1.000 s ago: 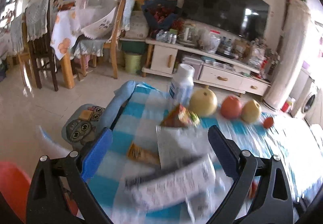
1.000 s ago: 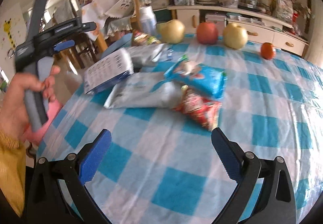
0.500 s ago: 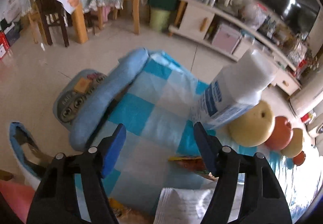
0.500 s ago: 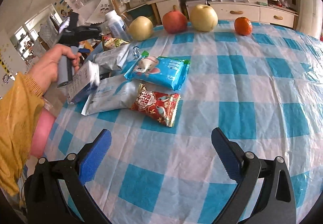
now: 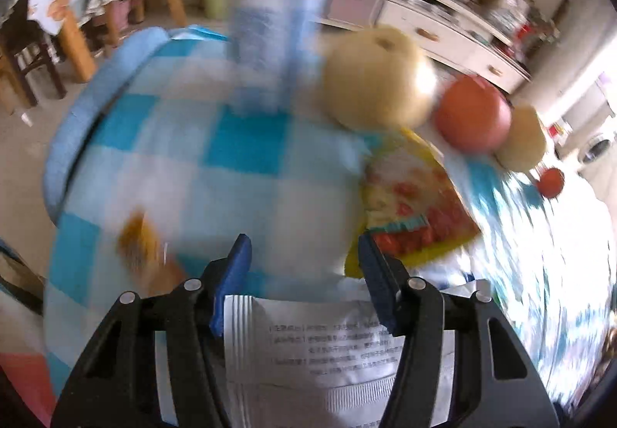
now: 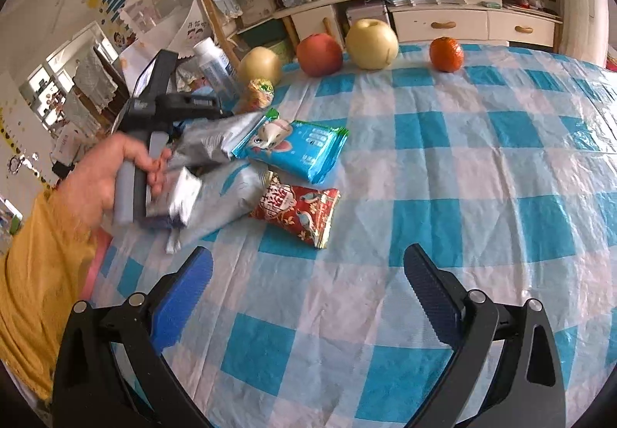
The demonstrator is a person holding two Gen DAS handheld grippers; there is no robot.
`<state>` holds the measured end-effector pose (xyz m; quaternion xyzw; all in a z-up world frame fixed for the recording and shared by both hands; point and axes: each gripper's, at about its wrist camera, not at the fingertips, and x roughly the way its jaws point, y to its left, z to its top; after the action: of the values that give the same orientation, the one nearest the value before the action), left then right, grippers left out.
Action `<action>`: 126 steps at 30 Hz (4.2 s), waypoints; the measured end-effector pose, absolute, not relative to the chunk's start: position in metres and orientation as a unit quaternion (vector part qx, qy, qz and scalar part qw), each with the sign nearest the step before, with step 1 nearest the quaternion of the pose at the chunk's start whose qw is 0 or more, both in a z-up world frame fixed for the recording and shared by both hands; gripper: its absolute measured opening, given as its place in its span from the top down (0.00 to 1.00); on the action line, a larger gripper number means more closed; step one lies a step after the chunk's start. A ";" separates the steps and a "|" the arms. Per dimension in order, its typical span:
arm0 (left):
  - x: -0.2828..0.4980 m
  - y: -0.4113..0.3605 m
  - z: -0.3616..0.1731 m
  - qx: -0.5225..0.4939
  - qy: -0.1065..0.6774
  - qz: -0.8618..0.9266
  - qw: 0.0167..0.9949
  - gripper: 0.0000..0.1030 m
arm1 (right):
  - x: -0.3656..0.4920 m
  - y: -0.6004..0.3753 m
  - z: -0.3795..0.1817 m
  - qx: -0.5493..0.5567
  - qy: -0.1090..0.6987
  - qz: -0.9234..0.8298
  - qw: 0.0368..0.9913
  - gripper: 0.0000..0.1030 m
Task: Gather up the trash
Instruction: 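Lower the left gripper onto the yellow snack bag and close it, then grasp the red snack wrapper with the right gripper while the left gripper holds the yellow bag, then carry the yellow bag and red wrapper over the pink bucket and open both grippers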
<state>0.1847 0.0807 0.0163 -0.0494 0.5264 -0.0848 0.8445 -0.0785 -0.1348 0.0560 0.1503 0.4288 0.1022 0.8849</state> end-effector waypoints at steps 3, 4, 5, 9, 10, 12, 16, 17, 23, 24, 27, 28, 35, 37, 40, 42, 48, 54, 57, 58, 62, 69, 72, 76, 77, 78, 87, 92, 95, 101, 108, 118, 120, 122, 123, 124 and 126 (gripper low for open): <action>0.158 0.061 0.017 -0.051 0.519 -0.109 0.846 0.44 | -0.080 -0.140 0.058 0.153 0.424 0.097 0.887 0.05; 0.149 0.054 0.017 -0.060 0.520 -0.128 0.842 0.44 | -0.080 -0.142 0.059 0.154 0.424 0.095 0.887 0.05; 0.142 0.047 0.017 -0.064 0.526 -0.145 0.836 0.44 | -0.081 -0.145 0.059 0.158 0.423 0.092 0.887 0.05; 0.126 0.026 0.022 -0.062 0.523 -0.182 0.830 0.43 | -0.085 -0.154 0.060 0.176 0.422 0.093 0.885 0.05; 0.128 0.026 0.029 -0.063 0.515 -0.179 0.836 0.43 | -0.086 -0.156 0.060 0.177 0.421 0.093 0.885 0.05; 0.134 0.026 0.041 -0.056 0.497 -0.163 0.851 0.38 | -0.087 -0.158 0.060 0.180 0.421 0.092 0.884 0.05; 0.180 0.037 0.054 -0.093 0.492 -0.106 0.859 0.33 | -0.084 -0.158 0.057 0.195 0.428 0.105 0.876 0.05; 0.188 0.038 0.054 -0.100 0.493 -0.098 0.858 0.33 | -0.084 -0.158 0.057 0.196 0.429 0.107 0.875 0.05; 0.228 0.039 0.029 -0.153 0.523 -0.048 0.837 0.32 | -0.084 -0.156 0.060 0.196 0.426 0.116 0.876 0.05; 0.233 0.039 0.024 -0.159 0.528 -0.041 0.833 0.32 | -0.084 -0.157 0.060 0.195 0.426 0.117 0.875 0.05; 0.236 0.038 0.013 -0.177 0.530 -0.035 0.829 0.33 | -0.083 -0.158 0.059 0.196 0.431 0.117 0.873 0.05; 0.235 0.034 0.013 -0.169 0.530 -0.040 0.830 0.36 | -0.083 -0.158 0.058 0.197 0.433 0.118 0.871 0.05; 0.220 0.030 0.011 -0.160 0.527 -0.075 0.831 0.59 | -0.083 -0.154 0.059 0.181 0.434 0.115 0.875 0.05; 0.212 0.029 0.015 -0.157 0.521 -0.080 0.835 0.62 | -0.082 -0.155 0.058 0.178 0.435 0.108 0.876 0.05; 0.201 0.030 0.021 -0.149 0.514 -0.090 0.840 0.64 | -0.080 -0.159 0.053 0.178 0.443 0.099 0.873 0.05; 0.190 0.030 0.025 -0.150 0.507 -0.102 0.843 0.64 | -0.078 -0.161 0.048 0.180 0.449 0.095 0.870 0.05; 0.156 0.033 0.045 -0.140 0.479 -0.138 0.856 0.64 | -0.074 -0.157 0.043 0.174 0.454 0.100 0.868 0.05; 0.116 0.043 0.074 -0.142 0.442 -0.165 0.870 0.64 | -0.068 -0.148 0.036 0.158 0.465 0.104 0.865 0.06; 0.088 0.054 0.087 -0.145 0.423 -0.175 0.877 0.64 | -0.064 -0.143 0.031 0.148 0.472 0.105 0.863 0.17; 0.082 0.057 0.090 -0.147 0.419 -0.177 0.878 0.64 | -0.062 -0.140 0.028 0.144 0.477 0.107 0.860 0.19; 0.048 0.070 0.096 -0.161 0.403 -0.184 0.882 0.64 | -0.055 -0.133 0.019 0.135 0.486 0.103 0.857 0.19; 0.003 0.096 0.092 -0.183 0.388 -0.176 0.886 0.64 | -0.043 -0.127 0.014 0.134 0.475 0.094 0.865 0.19; -0.009 0.105 0.093 -0.181 0.381 -0.168 0.891 0.64 | -0.038 -0.128 0.014 0.145 0.468 0.094 0.867 0.19; -0.023 0.118 0.092 -0.181 0.367 -0.158 0.899 0.64 | -0.033 -0.123 0.013 0.150 0.457 0.094 0.872 0.22; -0.025 0.121 0.092 -0.180 0.365 -0.157 0.900 0.64 | -0.032 -0.122 0.013 0.147 0.455 0.091 0.873 0.23; -0.027 0.123 0.092 -0.176 0.362 -0.154 0.903 0.64 | -0.031 -0.121 0.013 0.145 0.452 0.088 0.876 0.25; -0.033 0.151 0.090 -0.160 0.349 -0.143 0.912 0.64 | -0.035 -0.105 0.014 0.098 0.436 0.074 0.891 0.40; -0.036 0.163 0.089 -0.155 0.349 -0.143 0.913 0.64 | -0.039 -0.103 0.015 0.084 0.430 0.063 0.897 0.47; -0.037 0.170 0.084 -0.159 0.353 -0.146 0.910 0.64 | -0.043 -0.103 0.015 0.084 0.424 0.057 0.900 0.50; -0.039 0.186 0.079 -0.160 0.359 -0.145 0.908 0.64 | -0.053 -0.099 0.015 0.076 0.416 0.042 0.905 0.54; -0.045 0.198 0.081 -0.161 0.355 -0.147 0.909 0.64 | -0.071 -0.100 0.022 0.086 0.402 0.020 0.911 0.56; -0.054 0.221 0.088 -0.175 0.340 -0.140 0.913 0.64 | -0.103 -0.105 0.048 0.101 0.378 -0.009 0.920 0.56; -0.055 0.226 0.090 -0.177 0.337 -0.139 0.914 0.64 | -0.111 -0.106 0.055 0.109 0.373 -0.010 0.922 0.56; -0.057 0.231 0.092 -0.177 0.333 -0.136 0.916 0.64 | -0.118 -0.104 0.061 0.111 0.367 -0.009 0.924 0.56; -0.058 0.233 0.093 -0.177 0.331 -0.135 0.917 0.64 | -0.122 -0.101 0.066 0.111 0.364 -0.006 0.925 0.56; -0.060 0.237 0.095 -0.178 0.329 -0.133 0.918 0.64 | -0.124 -0.100 0.068 0.112 0.362 -0.004 0.925 0.56; -0.063 0.244 0.097 -0.181 0.324 -0.128 0.920 0.64 | -0.130 -0.092 0.077 0.113 0.356 0.006 0.928 0.56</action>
<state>-0.0626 0.2444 0.0971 -0.1811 0.3243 -0.1280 0.9196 -0.1304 -0.0916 0.0768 0.1128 0.3562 0.0060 0.9275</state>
